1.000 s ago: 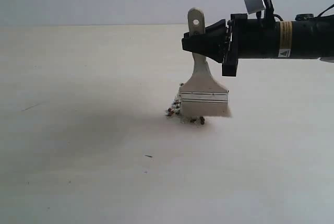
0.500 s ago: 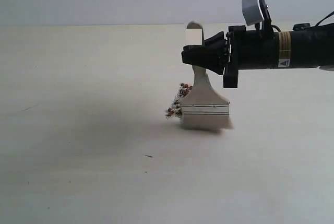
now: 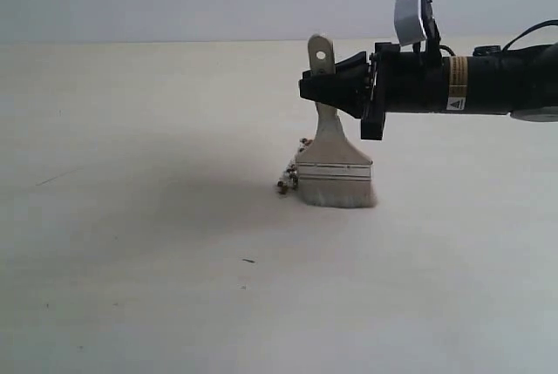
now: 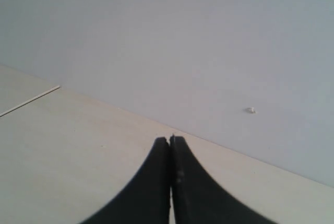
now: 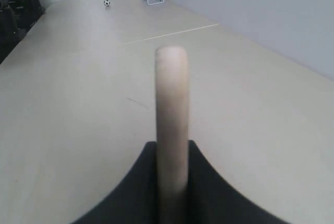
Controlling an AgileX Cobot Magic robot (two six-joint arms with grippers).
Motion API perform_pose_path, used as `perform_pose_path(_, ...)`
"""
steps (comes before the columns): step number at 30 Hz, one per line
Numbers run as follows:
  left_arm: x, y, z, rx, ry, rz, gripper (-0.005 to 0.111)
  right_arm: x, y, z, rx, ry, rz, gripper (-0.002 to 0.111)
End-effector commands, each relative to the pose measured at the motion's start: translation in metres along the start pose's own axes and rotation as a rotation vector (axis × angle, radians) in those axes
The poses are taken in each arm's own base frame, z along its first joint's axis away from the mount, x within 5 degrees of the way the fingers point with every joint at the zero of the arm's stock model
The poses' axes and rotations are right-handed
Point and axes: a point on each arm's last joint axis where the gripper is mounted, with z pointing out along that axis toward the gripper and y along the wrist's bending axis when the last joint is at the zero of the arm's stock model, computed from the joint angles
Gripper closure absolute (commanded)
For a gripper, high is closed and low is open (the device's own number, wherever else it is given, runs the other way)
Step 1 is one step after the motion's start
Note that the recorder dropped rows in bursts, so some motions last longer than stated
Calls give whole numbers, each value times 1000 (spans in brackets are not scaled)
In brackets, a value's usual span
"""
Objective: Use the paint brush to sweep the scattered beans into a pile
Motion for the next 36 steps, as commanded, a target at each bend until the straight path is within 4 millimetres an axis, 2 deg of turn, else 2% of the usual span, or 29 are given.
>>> perform_pose_path(1, 1, 0, 0, -2, 7, -1, 107, 1, -6, 3, 19, -8, -13, 108)
perform_pose_path(11, 1, 0, 0, -2, 7, -1, 107, -1, -4, 2, -1, 6, 27, 108)
perform_pose_path(25, 1, 0, 0, -2, 7, -1, 107, -37, 5, -5, 8, -32, 9, 108)
perform_pose_path(33, 1, 0, 0, -2, 7, -1, 107, -46, 0, -7, 69, -111, 124, 108)
perform_pose_path(36, 1, 0, 0, -2, 7, -1, 107, -42, 1, -7, 134, -178, 202, 108)
